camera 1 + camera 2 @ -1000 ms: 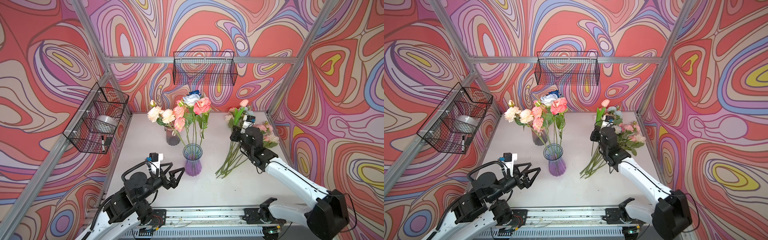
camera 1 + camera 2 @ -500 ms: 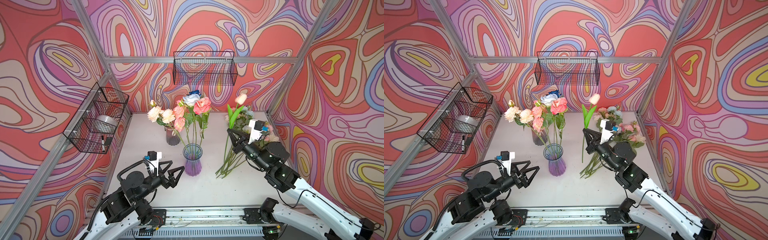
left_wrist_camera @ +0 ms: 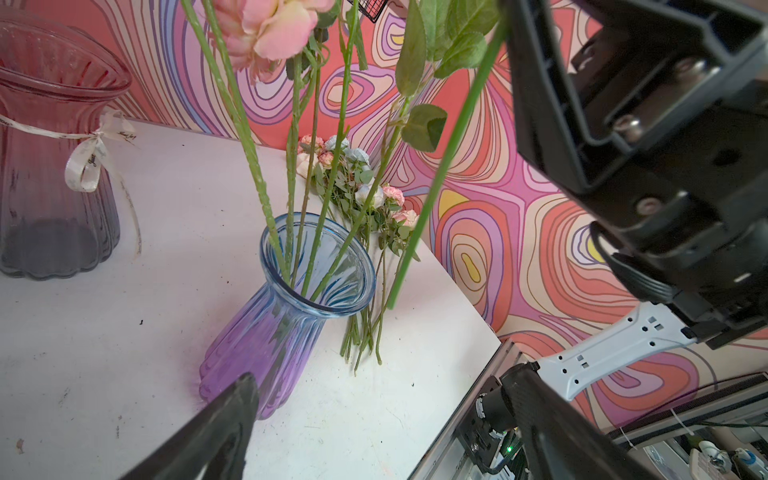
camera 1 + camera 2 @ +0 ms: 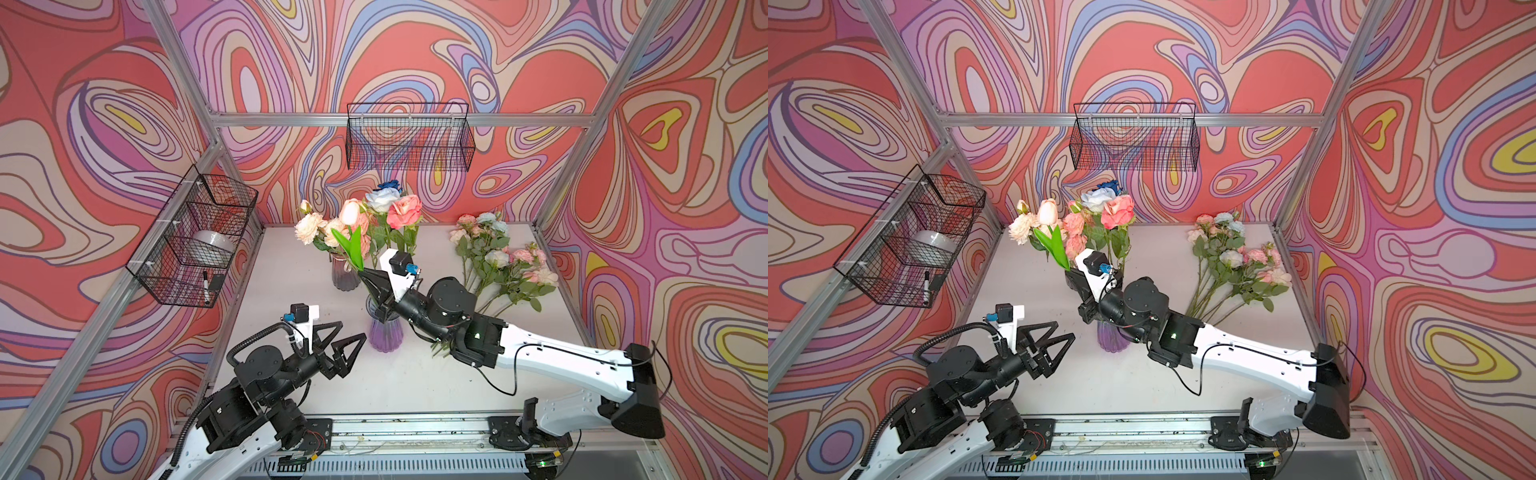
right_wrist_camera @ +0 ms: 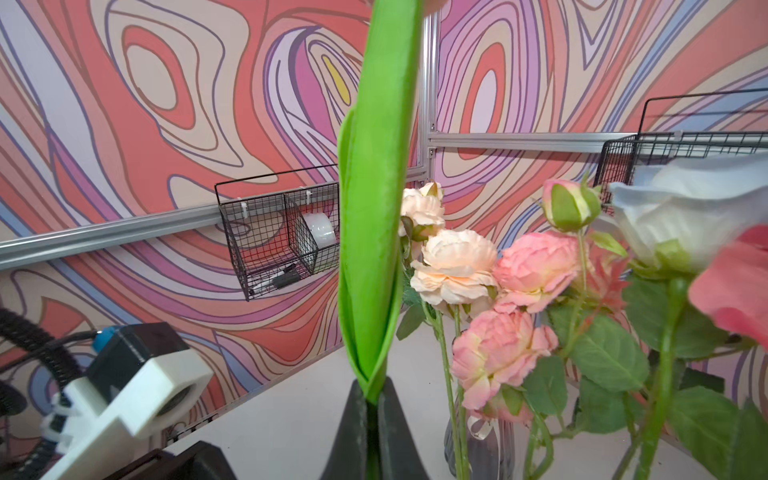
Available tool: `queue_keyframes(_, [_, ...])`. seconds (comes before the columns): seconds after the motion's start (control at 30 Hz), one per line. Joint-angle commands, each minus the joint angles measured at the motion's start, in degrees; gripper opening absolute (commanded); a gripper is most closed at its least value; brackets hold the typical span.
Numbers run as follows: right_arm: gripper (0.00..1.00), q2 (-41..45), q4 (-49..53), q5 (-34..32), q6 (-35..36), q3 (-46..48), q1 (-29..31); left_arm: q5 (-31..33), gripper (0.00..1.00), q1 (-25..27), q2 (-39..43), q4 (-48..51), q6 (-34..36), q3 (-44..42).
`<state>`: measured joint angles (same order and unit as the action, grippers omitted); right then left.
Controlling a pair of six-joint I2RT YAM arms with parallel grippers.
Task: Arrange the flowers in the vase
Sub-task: 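Lift the pink tulip and carry it toward the blue-purple vase, then lower the tulip stem into the vase with the right gripper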
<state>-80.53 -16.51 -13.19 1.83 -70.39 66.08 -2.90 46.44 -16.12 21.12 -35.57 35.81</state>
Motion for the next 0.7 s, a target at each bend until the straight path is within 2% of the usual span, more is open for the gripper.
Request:
queue_keyframes(0.0, [0.00, -3.7, -4.4, -5.5, 7.8, -1.9, 0.1, 0.7, 0.98, -0.2, 1.3, 1.2, 0.5, 1.3])
queue_keyframes(0.23, [0.00, -9.7, -4.3, -7.8, 11.6, -2.8, 0.1, 0.7, 0.98, -0.2, 1.8, 1.4, 0.4, 0.9])
queue_keyframes(0.57, [0.00, -8.0, -5.8, -11.3, 7.5, 5.0, -0.4, 0.6, 0.98, -0.2, 2.1, 1.5, 0.6, 0.5])
queue_keyframes(0.67, [0.16, -6.8, -3.8, -12.1, 5.2, 6.2, -0.4, 0.5, 0.98, -0.3, 2.1, 1.4, 0.6, 0.5])
